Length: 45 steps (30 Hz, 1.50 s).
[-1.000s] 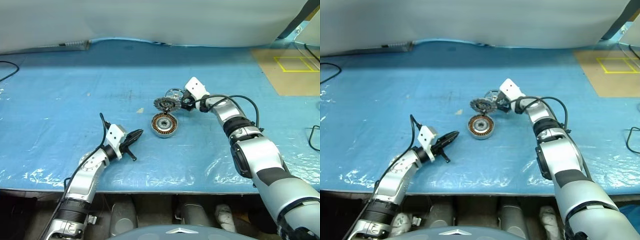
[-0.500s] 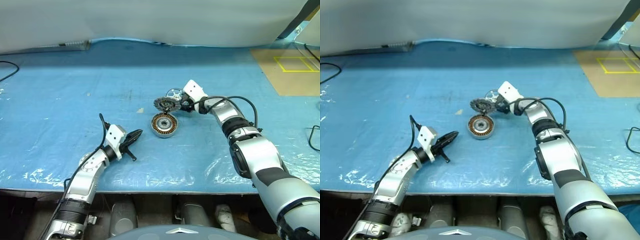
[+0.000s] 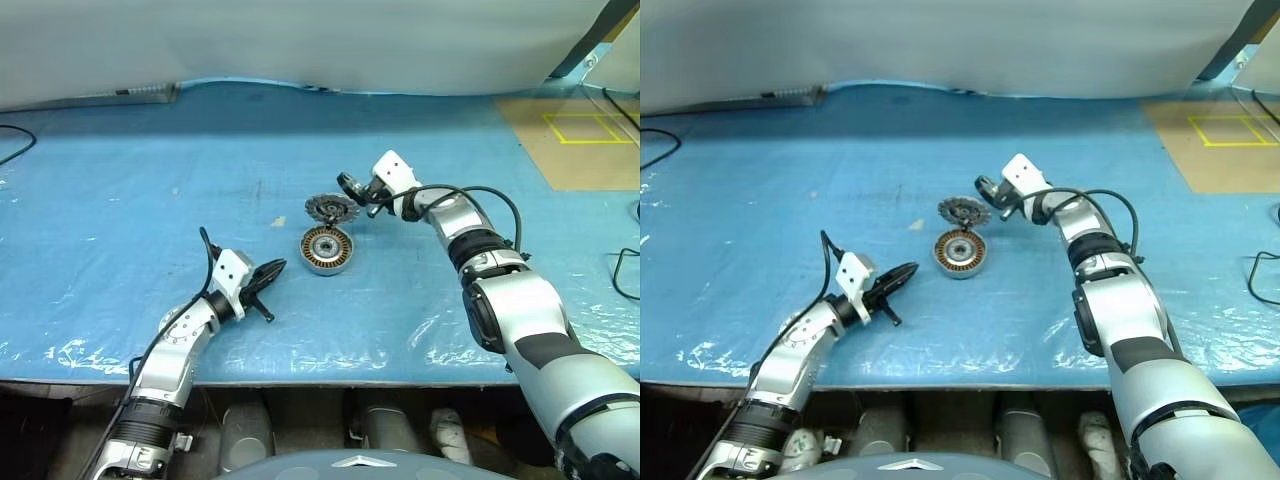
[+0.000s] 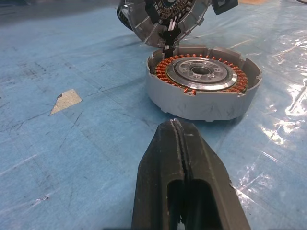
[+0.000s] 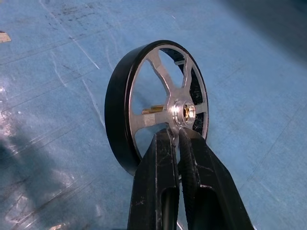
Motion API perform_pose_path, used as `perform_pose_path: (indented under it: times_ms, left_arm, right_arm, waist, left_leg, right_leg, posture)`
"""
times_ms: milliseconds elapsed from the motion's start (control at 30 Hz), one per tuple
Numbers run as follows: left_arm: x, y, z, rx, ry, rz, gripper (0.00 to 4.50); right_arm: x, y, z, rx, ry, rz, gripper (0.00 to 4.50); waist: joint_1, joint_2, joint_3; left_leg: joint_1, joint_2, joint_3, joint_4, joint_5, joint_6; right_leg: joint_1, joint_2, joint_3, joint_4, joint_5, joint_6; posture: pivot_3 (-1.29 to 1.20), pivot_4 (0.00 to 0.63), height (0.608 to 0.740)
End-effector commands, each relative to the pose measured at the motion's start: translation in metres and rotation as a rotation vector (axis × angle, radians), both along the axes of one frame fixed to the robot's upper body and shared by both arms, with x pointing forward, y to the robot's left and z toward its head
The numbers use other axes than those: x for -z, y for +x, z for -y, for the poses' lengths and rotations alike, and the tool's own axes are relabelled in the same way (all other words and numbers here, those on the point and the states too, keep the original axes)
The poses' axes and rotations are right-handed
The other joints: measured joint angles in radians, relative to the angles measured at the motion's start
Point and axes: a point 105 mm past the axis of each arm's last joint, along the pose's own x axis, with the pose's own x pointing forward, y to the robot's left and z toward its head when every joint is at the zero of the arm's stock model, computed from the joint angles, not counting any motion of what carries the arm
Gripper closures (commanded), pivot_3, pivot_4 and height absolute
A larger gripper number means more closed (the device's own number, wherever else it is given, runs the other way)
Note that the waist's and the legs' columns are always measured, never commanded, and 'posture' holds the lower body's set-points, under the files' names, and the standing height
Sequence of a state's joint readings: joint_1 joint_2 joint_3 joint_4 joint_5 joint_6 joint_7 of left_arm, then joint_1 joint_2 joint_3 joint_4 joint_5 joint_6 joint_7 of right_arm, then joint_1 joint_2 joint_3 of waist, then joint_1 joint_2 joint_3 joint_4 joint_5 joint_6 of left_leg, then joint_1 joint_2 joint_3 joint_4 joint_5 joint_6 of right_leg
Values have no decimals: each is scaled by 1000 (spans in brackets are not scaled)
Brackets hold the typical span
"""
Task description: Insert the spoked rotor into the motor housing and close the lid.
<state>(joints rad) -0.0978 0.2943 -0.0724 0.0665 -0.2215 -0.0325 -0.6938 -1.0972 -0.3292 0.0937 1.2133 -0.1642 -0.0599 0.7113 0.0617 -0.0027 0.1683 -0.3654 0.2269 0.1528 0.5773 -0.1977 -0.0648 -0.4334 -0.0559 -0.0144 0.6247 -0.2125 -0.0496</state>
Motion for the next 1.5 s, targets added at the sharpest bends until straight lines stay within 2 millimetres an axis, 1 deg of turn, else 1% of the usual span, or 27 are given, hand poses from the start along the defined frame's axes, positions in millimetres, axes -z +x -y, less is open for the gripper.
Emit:
perform_pose_path:
  times_ms: [33, 167, 300, 400, 467, 533, 667, 767, 900, 1000, 1067, 1167, 1267, 1367, 1433, 1500]
  left_arm:
    - [-10, 2, 1, 9, -11, 38, 4500]
    - [-11, 2, 2, 13, -9, 39, 4500]
    - [-11, 3, 3, 17, -9, 39, 4500]
    - [-11, 4, 4, 22, -11, 37, 4500]
    - [-10, 5, 4, 26, -12, 36, 4500]
    - [-10, 5, 5, 33, -11, 34, 4500]
    - [-9, 5, 6, 44, -10, 30, 4500]
    - [-9, 6, 6, 49, -9, 29, 4500]
    - [-8, 6, 7, 57, -9, 26, 4500]
    - [-8, 6, 9, 66, -9, 24, 4500]
    - [-8, 7, 10, 70, -9, 24, 4500]
    - [-8, 8, 10, 72, -11, 24, 4500]
    - [-7, 8, 10, 73, -11, 25, 4500]
    - [-7, 8, 9, 72, -13, 25, 4500]
    - [-7, 8, 9, 70, -15, 26, 4500]
    - [-7, 8, 9, 69, -16, 28, 4500]
  right_arm:
    - [-1, -2, 8, -3, 20, -6, 4468]
    - [-18, -4, 32, 8, -35, 72, 4468]
    - [-30, -14, 51, 4, -106, 147, 4468]
    - [-35, -33, 62, -6, -141, 180, 4468]
    - [-32, -49, 67, -12, -188, 190, 4468]
    - [-23, -65, 70, -17, -230, 178, 4468]
    - [-3, -104, 62, -61, -268, 118, 4468]
    - [10, -132, 47, -86, -246, 58, 4468]
    - [19, -160, 27, -128, -221, -12, 4468]
    - [16, -165, 26, -130, -225, -24, 3802]
    - [10, -163, 28, -126, -239, -14, 3102]
    - [-7, -157, 35, -123, -257, 17, 2130]
    - [-25, -154, 39, -136, -258, 38, 2130]
    - [-40, -156, 37, -160, -219, 32, 2130]
    - [-45, -158, 32, -173, -177, 10, 2130]
    - [-44, -159, 28, -175, -143, -17, 2130]
  waist:
    - [1, 0, 0]
    - [7, 0, 0]
    - [9, 0, 0]
    - [9, -1, 1]
    - [10, -1, 1]
    - [8, -1, 1]
    - [7, -1, 1]
    - [6, -1, 1]
    - [7, -1, 1]
    - [7, -1, 1]
    - [7, -1, 1]
    - [7, -1, 1]
    - [7, -1, 1]
    - [8, -1, 1]
    - [7, -1, 1]
    - [8, -1, 1]
  left_leg:
    - [0, 0, 0, 0, 0, 0]
    - [-3, 0, 0, 0, 0, 0]
    - [-5, -1, 0, 0, 0, 0]
    - [-5, -1, 0, 0, 0, 0]
    - [-5, -1, 0, -1, 0, 0]
    - [-4, -1, 0, -1, 0, 0]
    - [-3, -2, 0, -2, 0, 0]
    - [-1, -2, 0, -3, 0, 0]
    - [0, -2, 0, -5, 0, 0]
    - [0, -2, 0, -6, 0, 0]
    - [-1, -3, 0, -7, 0, 0]
    - [-1, -3, 0, -7, 1, -2]
    - [0, -3, 0, -7, 2, -3]
    - [-1, -3, 0, -7, 2, -4]
    - [-1, -3, 0, -7, 2, -4]
    - [-1, -3, -1, -8, 2, -4]
  right_leg:
    - [0, 0, 0, 0, 0, 0]
    - [-2, 0, 0, -1, 0, 0]
    - [-3, 0, 0, -1, 0, 0]
    - [-4, 0, 0, -1, 0, 0]
    - [-4, 0, 0, -2, 0, 0]
    - [-4, 0, 1, -2, 0, 1]
    - [-3, 1, 2, -3, 0, 2]
    - [-2, 1, 3, -4, -1, 2]
    - [0, 1, 3, -6, -4, 9]
    - [0, 1, 3, -8, -3, 9]
    - [-1, 0, 3, -8, -1, 6]
    - [-1, 0, 4, -9, 0, 5]
    - [0, 0, 4, -9, 0, 5]
    - [0, 0, 4, -9, 0, 5]
    - [0, 1, 4, -9, 0, 5]
    - [0, 1, 4, -9, 0, 5]
  posture:
    - [0, 150, 740]
    - [0, 150, 740]
    - [0, 150, 740]
    - [0, 150, 740]
    - [0, 150, 740]
    - [0, 150, 740]
    - [0, 150, 740]
    - [0, 150, 740]
    - [0, 150, 740]
    - [0, 150, 740]
    - [0, 150, 740]
    - [0, 150, 740]
    - [0, 150, 740]
    - [0, 150, 740]
    - [0, 150, 740]
    - [0, 150, 740]
